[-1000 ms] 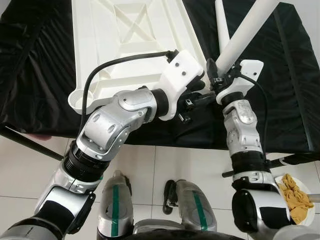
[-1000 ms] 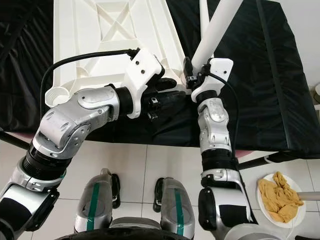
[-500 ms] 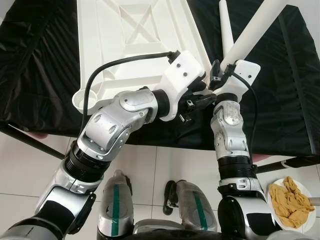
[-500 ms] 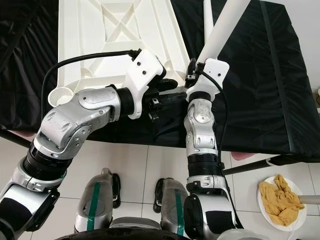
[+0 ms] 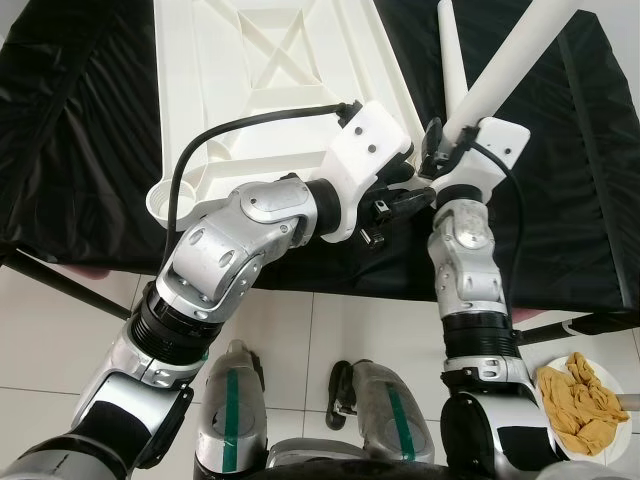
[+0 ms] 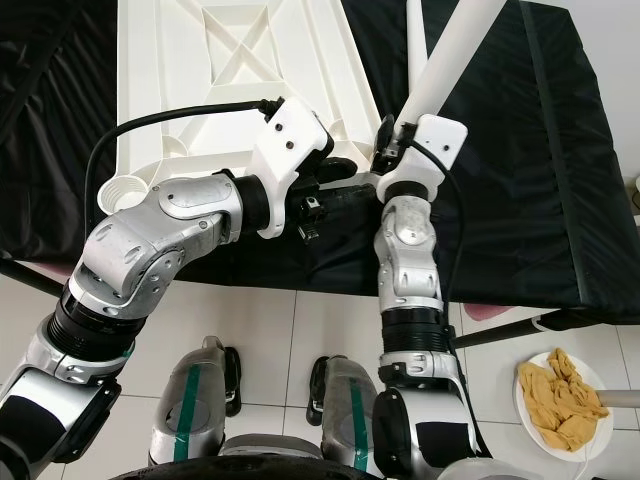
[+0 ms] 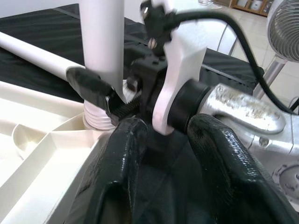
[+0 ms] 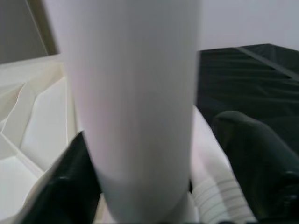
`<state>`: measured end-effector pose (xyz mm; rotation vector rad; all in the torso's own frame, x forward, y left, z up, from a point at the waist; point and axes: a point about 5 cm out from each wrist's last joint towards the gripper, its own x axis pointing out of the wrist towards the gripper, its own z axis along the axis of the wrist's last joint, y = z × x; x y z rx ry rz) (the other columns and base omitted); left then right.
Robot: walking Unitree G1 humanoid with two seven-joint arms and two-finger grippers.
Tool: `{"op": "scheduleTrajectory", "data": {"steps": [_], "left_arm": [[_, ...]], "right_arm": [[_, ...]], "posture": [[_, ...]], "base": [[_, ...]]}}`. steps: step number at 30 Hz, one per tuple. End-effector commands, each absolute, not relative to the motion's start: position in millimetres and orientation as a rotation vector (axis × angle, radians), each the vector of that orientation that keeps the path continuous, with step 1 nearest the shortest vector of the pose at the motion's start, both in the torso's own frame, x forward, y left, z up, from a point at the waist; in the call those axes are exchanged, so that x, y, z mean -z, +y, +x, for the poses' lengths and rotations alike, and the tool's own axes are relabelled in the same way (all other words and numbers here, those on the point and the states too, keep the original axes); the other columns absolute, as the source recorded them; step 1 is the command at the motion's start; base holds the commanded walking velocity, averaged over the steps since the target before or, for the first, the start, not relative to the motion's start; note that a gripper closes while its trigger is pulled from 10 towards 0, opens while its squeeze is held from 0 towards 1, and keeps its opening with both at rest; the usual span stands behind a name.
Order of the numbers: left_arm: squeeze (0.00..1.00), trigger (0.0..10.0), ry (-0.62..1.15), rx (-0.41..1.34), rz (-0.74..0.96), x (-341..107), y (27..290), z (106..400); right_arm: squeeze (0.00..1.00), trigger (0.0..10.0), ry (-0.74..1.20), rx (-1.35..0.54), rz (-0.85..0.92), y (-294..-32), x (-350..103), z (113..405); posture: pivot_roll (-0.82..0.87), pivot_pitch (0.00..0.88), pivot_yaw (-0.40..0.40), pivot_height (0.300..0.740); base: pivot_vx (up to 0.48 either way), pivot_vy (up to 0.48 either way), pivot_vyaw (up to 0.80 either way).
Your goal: Building children table
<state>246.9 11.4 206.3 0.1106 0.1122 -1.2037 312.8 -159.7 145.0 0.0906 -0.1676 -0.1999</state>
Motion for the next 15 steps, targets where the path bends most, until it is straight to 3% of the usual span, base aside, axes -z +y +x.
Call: {"op": "scheduleTrajectory", "data": {"steps": [1,9,10,11,12,15], "left_arm": [[0.00,10.0,0.112,1.211,0.115,-207.2,9.4,245.7],[0.00,10.0,0.110,1.210,0.115,-207.3,9.5,246.1],[0.00,10.0,0.110,1.211,0.115,-207.3,9.4,246.1],[0.00,10.0,0.110,1.211,0.115,-207.3,9.4,246.1],[0.00,10.0,0.110,1.212,0.115,-207.3,9.3,246.1],[0.00,10.0,0.110,1.213,0.115,-207.2,9.2,246.1]], "right_arm": [[1.00,10.0,-0.175,0.209,0.093,-165.5,-146.0,311.0],[1.00,10.0,-0.168,0.178,0.082,-167.6,-146.5,312.4],[0.18,10.0,-0.172,0.157,0.086,-168.2,-147.8,312.9],[0.18,10.0,-0.172,0.157,0.086,-168.2,-147.8,312.9],[0.00,10.0,-0.179,0.136,0.089,-169.1,-149.5,313.3],[0.00,10.0,-0.187,0.104,0.089,-169.6,-151.1,313.9]], "posture": [[0.04,0.019,-0.067,0.740],[0.04,0.020,-0.064,0.740],[0.04,0.020,-0.062,0.740],[0.04,0.020,-0.062,0.740],[0.04,0.020,-0.062,0.740],[0.03,0.021,-0.062,0.740]], "base": [[0.000,0.000,0.00],[0.000,0.000,0.00],[0.000,0.000,0.00],[0.000,0.000,0.00],[0.000,0.000,0.00],[0.000,0.000,0.00]]}}
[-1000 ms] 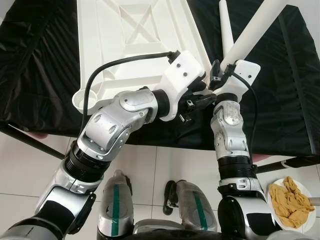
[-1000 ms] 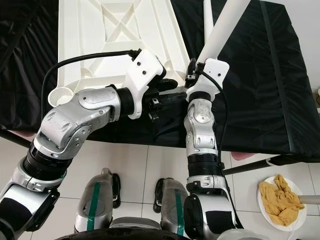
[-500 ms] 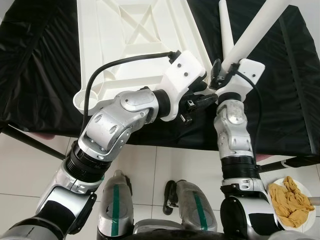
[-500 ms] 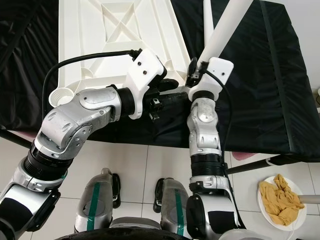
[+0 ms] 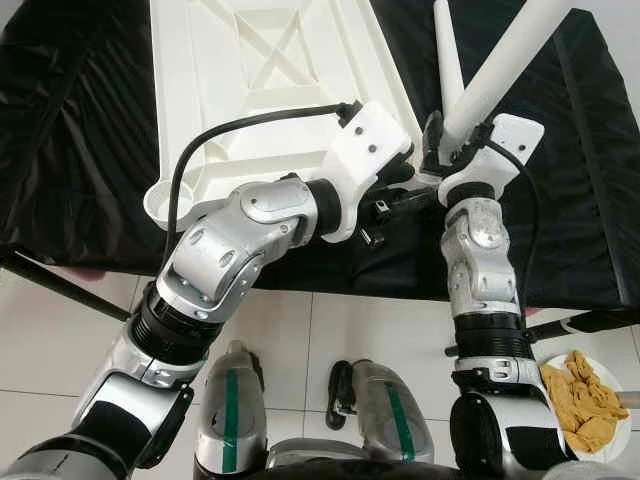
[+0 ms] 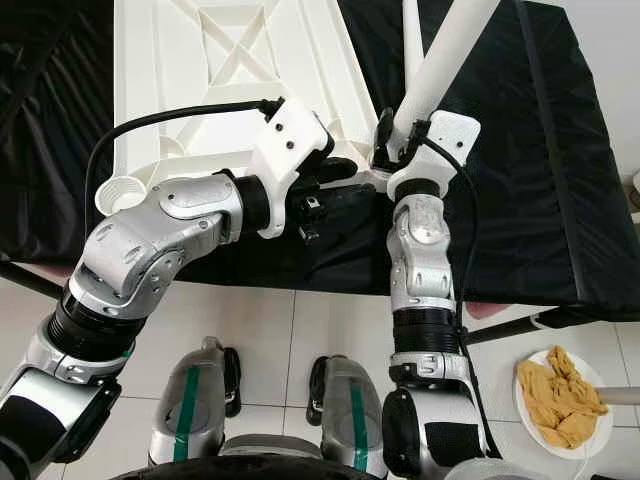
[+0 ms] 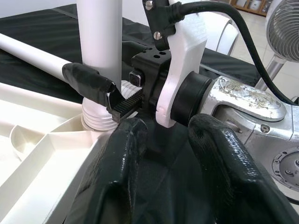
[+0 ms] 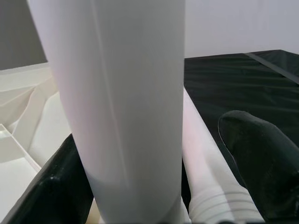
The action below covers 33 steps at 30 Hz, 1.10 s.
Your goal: Building children table
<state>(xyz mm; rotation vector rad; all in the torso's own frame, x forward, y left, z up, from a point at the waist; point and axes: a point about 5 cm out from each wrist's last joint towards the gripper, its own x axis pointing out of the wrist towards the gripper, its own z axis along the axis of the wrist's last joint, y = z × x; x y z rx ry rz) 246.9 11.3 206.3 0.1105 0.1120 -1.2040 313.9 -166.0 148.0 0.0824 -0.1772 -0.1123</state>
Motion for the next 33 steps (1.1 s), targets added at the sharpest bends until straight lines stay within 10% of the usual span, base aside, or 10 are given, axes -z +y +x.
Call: {"op": "scheduleTrajectory", "data": {"steps": [1,33], "left_arm": [[0.00,10.0,0.110,1.213,0.115,-207,9,246],[0.00,10.0,0.139,1.164,0.116,-195,16,254]], "right_arm": [[0.00,10.0,-0.187,0.104,0.089,-170,-151,314],[0.00,10.0,-0.125,-0.523,-0.020,-203,-152,336]], "posture": [[0.03,0.021,-0.062,0.740],[0.05,0.016,-0.056,0.740]], "base": [[0.000,0.000,0.00],[0.000,0.000,0.00]]}}
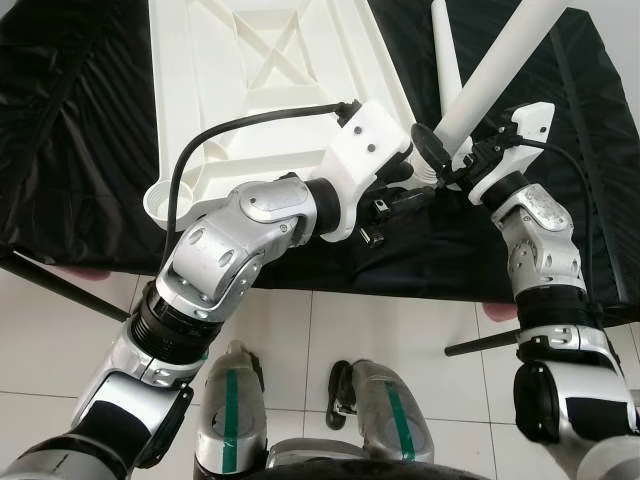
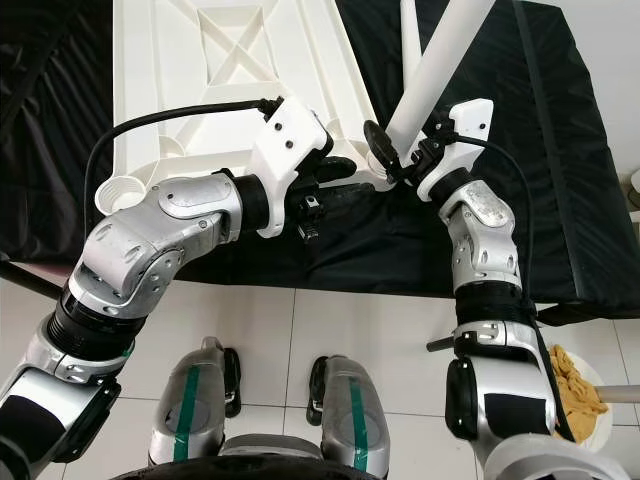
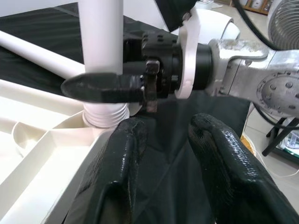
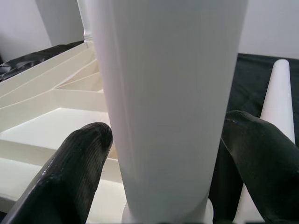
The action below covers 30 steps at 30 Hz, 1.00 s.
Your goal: Building children table
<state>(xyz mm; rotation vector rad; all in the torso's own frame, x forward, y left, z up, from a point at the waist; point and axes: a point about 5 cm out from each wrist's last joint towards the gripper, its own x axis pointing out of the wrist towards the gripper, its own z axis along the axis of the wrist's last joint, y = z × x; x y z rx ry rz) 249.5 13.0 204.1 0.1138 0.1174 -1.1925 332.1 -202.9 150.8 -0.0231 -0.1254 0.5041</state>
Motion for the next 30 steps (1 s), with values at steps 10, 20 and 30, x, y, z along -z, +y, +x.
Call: {"op": "scheduleTrajectory", "data": {"steps": [10,20,30], "left_arm": [[0.00,10.0,0.138,1.136,0.127,-183,16,261],[0.00,10.0,0.104,1.109,0.148,-187,15,271],[0.00,10.0,0.057,1.050,0.169,-183,22,286]], "right_arm": [[0.00,10.0,-0.132,-0.552,-0.026,-203,-159,345],[0.00,10.0,-0.136,-0.558,-0.026,-205,-159,348],[0.00,10.0,-0.127,-0.546,-0.023,-214,-154,348]], "posture": [[0.05,0.011,-0.075,0.740],[0.05,0.011,-0.068,0.740],[0.05,0.010,-0.083,0.740]], "base": [[0.000,0.000,0.00],[0.000,0.000,0.00],[0.000,0.000,0.00]]}}
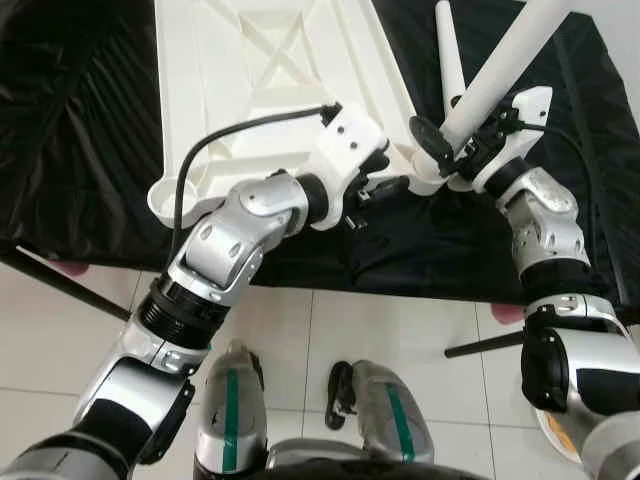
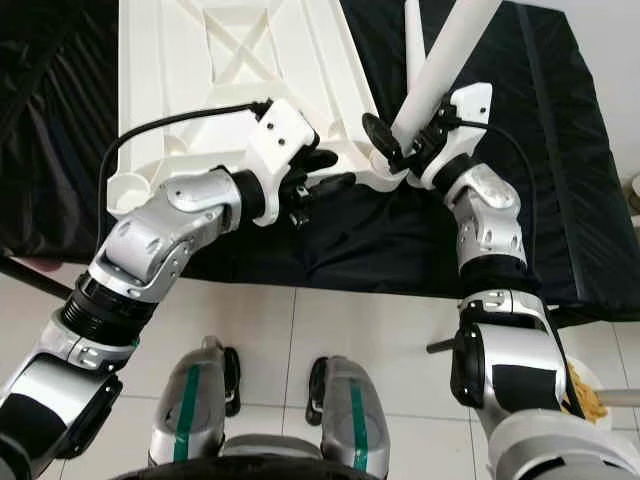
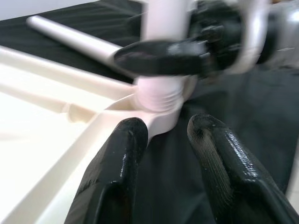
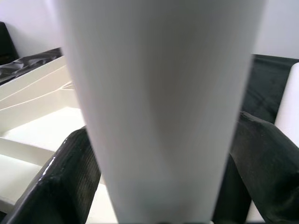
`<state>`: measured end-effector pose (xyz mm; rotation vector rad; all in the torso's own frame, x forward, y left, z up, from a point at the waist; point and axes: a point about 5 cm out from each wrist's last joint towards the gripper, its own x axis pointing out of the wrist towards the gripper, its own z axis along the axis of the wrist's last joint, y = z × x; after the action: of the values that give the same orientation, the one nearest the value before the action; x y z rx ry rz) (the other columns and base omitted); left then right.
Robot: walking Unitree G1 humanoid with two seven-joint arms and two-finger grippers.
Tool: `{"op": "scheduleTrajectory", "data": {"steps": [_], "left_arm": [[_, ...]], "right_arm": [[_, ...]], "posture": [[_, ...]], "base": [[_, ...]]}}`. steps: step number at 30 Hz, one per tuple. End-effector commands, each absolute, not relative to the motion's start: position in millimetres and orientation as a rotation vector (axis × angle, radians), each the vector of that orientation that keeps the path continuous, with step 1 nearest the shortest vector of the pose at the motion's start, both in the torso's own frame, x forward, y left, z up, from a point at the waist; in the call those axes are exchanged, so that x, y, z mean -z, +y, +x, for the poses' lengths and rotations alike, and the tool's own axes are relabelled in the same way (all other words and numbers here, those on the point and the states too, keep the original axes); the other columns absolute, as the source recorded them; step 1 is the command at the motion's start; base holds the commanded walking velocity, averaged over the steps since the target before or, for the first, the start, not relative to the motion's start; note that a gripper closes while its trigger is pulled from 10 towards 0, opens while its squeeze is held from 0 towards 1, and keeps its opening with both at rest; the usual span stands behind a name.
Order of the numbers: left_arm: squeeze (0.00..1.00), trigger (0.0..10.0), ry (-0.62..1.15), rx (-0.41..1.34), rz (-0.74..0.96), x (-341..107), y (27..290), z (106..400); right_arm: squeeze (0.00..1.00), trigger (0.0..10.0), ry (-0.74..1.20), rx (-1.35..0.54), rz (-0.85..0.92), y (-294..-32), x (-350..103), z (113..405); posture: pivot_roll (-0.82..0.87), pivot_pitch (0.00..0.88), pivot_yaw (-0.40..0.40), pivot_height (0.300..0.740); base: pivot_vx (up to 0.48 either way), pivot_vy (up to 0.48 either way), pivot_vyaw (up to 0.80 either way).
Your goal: Building children table
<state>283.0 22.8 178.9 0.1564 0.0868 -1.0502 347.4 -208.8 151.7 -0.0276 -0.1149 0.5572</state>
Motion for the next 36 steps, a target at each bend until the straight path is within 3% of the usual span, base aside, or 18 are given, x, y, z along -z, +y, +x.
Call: {"op": "scheduleTrajectory", "data": {"steps": [1,14,15,17,18,31,33,36], "left_arm": [[0.00,10.0,0.057,1.050,0.169,-183,22,286],[0.00,10.0,0.029,1.098,0.150,-175,19,278],[0.00,10.0,0.027,1.108,0.151,-174,18,277],[0.00,10.0,0.027,1.108,0.151,-174,18,277],[0.00,10.0,0.025,1.126,0.151,-173,16,275],[0.00,10.0,0.027,1.162,0.170,-167,15,269],[0.00,10.0,0.026,1.162,0.174,-166,16,268],[0.00,10.0,0.027,1.162,0.174,-166,17,268]], "right_arm": [[0.00,10.0,-0.127,-0.546,-0.023,-214,-154,348],[0.00,10.0,-0.119,-0.549,-0.012,-217,-150,347],[0.00,4.7,-0.115,-0.550,-0.001,-217,-150,347],[0.00,4.7,-0.115,-0.550,-0.001,-217,-150,347],[0.00,0.0,-0.114,-0.554,0.018,-217,-148,347],[0.00,0.0,-0.127,-0.427,0.087,-214,-140,345],[0.00,0.0,-0.117,-0.297,0.129,-209,-135,346],[0.00,0.0,-0.119,-0.251,0.148,-204,-133,345]], "posture": [[0.05,0.010,-0.083,0.740],[0.05,0.018,-0.080,0.740],[0.05,0.018,-0.080,0.740],[0.05,0.018,-0.080,0.740],[0.05,0.020,-0.078,0.740],[0.05,0.028,-0.080,0.740],[0.05,0.026,-0.080,0.740],[0.05,0.024,-0.080,0.740]], "base": [[0.000,0.000,0.00],[0.000,0.000,0.00],[0.000,0.000,0.00],[0.000,0.000,0.00],[0.000,0.000,0.00],[0.000,0.000,0.00],[0.000,0.000,0.00],[0.000,0.000,0.00]]}}
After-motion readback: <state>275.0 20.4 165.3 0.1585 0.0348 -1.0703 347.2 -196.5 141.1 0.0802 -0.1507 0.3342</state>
